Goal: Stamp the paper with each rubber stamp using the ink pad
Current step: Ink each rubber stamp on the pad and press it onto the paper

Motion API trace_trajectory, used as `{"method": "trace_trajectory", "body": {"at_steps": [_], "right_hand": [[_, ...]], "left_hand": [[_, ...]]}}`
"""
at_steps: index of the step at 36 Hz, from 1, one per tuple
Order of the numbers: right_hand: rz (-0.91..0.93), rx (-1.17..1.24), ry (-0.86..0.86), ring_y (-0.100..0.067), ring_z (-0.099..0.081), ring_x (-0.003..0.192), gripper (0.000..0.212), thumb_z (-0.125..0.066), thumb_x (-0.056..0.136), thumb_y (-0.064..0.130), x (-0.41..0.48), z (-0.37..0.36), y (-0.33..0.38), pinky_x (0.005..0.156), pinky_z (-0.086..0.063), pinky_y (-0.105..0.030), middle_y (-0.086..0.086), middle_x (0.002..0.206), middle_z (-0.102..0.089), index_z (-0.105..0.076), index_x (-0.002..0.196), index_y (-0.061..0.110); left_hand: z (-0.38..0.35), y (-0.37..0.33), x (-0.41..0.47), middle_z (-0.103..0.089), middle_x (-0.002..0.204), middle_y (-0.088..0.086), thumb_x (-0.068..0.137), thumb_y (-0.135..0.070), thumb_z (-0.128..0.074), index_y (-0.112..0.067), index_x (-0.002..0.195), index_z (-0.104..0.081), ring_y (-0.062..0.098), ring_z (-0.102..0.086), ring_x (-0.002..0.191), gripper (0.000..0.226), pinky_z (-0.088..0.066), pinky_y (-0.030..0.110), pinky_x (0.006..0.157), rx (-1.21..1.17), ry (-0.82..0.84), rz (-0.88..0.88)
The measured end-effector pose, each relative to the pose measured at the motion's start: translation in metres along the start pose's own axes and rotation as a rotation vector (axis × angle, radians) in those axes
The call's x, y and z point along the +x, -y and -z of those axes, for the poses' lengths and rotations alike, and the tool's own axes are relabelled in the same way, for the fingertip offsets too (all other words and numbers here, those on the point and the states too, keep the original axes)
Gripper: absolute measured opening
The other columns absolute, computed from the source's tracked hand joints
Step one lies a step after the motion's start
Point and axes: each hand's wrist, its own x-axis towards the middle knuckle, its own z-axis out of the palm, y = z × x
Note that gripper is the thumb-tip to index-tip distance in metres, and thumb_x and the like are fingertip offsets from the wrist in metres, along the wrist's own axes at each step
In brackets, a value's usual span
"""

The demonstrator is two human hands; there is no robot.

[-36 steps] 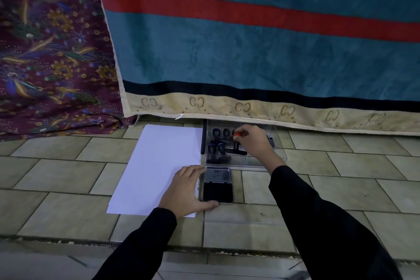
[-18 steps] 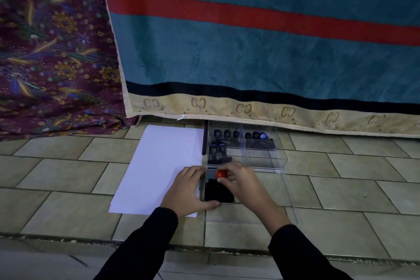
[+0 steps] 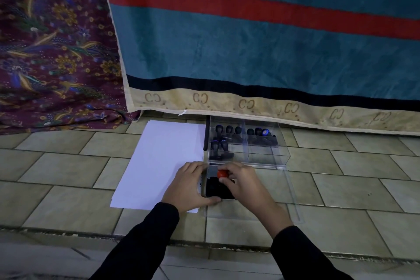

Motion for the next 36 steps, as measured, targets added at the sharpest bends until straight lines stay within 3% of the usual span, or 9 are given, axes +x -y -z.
{"method": "trace_trajectory", "body": {"at_steps": [7,19,25,29,32,36], "right_hand": [[0.029,-0.019,0.018,-0.020,-0.063,0.088,0.026,-0.065,0.085,0.017,-0.004,-0.001,0.002,0.084,-0.053,-0.036,-0.007,0.104,-0.066,-0.064,0.110,0.012],[-0.010,0.031,-0.002,-0.016,-0.064,0.090,0.026,-0.071,0.079,0.011,-0.008,-0.001,0.005,0.083,-0.055,-0.027,-0.006,0.104,-0.067,-0.068,0.104,0.011],[-0.100,0.087,0.003,-0.019,-0.065,0.088,0.024,-0.072,0.078,0.010,-0.001,0.000,0.008,0.083,-0.056,-0.030,-0.005,0.105,-0.066,-0.068,0.101,0.011],[-0.101,0.080,0.029,-0.016,-0.066,0.086,0.025,-0.075,0.073,0.009,-0.004,-0.001,0.006,0.080,-0.057,-0.029,-0.004,0.101,-0.069,-0.070,0.097,0.013],[-0.123,0.111,0.006,-0.015,-0.065,0.087,0.024,-0.075,0.073,0.010,-0.003,-0.001,0.007,0.080,-0.056,-0.025,-0.003,0.101,-0.068,-0.070,0.096,0.012],[-0.132,0.130,0.004,-0.013,-0.065,0.084,0.023,-0.078,0.070,0.008,-0.008,-0.002,0.006,0.076,-0.056,-0.019,0.000,0.096,-0.068,-0.070,0.092,0.011]], "left_hand": [[0.000,0.000,0.000,-0.039,0.135,-0.021,0.056,-0.086,-0.060,-0.031,0.140,-0.037,-0.001,-0.030,0.125,0.102,-0.029,0.023,0.106,-0.014,0.004,0.001],[0.000,0.000,-0.001,-0.037,0.138,-0.020,0.056,-0.089,-0.057,-0.031,0.142,-0.036,0.000,-0.028,0.128,0.106,-0.026,0.021,0.107,-0.004,0.010,-0.009],[0.000,0.000,0.000,-0.039,0.137,-0.017,0.056,-0.086,-0.060,-0.029,0.141,-0.037,0.002,-0.030,0.128,0.105,-0.026,0.021,0.106,0.007,0.007,-0.028],[0.000,0.000,-0.001,-0.035,0.133,-0.024,0.053,-0.092,-0.057,-0.032,0.141,-0.035,-0.004,-0.027,0.125,0.109,-0.024,0.020,0.104,-0.004,0.025,-0.012],[0.002,-0.001,-0.002,-0.036,0.130,-0.026,0.070,-0.084,-0.049,-0.032,0.140,-0.038,-0.006,-0.027,0.123,0.088,-0.026,0.020,0.105,-0.049,0.023,-0.004],[0.012,0.001,0.001,-0.054,0.124,-0.019,0.094,-0.038,-0.047,-0.036,0.120,-0.057,-0.004,-0.044,0.119,0.027,-0.037,0.030,0.105,-0.411,0.038,0.138]]}}
